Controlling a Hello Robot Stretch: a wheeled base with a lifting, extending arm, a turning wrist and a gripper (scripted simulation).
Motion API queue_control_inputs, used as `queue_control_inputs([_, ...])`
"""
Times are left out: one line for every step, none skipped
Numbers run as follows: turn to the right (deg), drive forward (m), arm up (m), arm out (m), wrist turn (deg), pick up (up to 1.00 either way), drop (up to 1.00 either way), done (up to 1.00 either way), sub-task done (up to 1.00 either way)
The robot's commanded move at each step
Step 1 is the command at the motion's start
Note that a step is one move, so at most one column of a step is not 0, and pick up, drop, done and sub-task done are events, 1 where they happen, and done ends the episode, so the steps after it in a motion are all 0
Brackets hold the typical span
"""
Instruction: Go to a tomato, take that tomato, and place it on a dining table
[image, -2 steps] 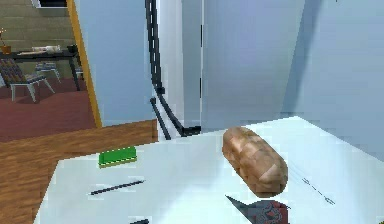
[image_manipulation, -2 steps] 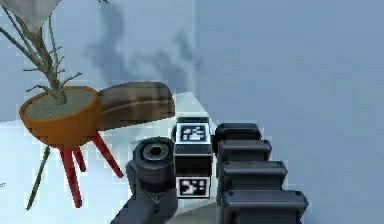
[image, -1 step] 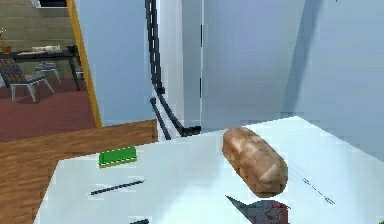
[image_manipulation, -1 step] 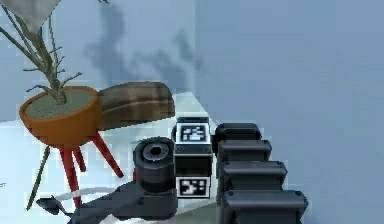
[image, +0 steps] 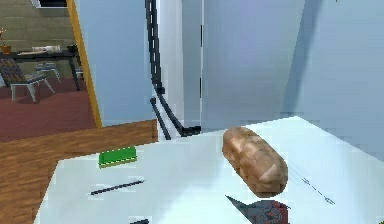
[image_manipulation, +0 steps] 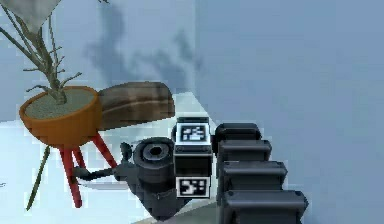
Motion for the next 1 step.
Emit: queue_control_inputs([0.0,0.00,0.00,0.00,24.0,0.00,0.00,0.00,0.00])
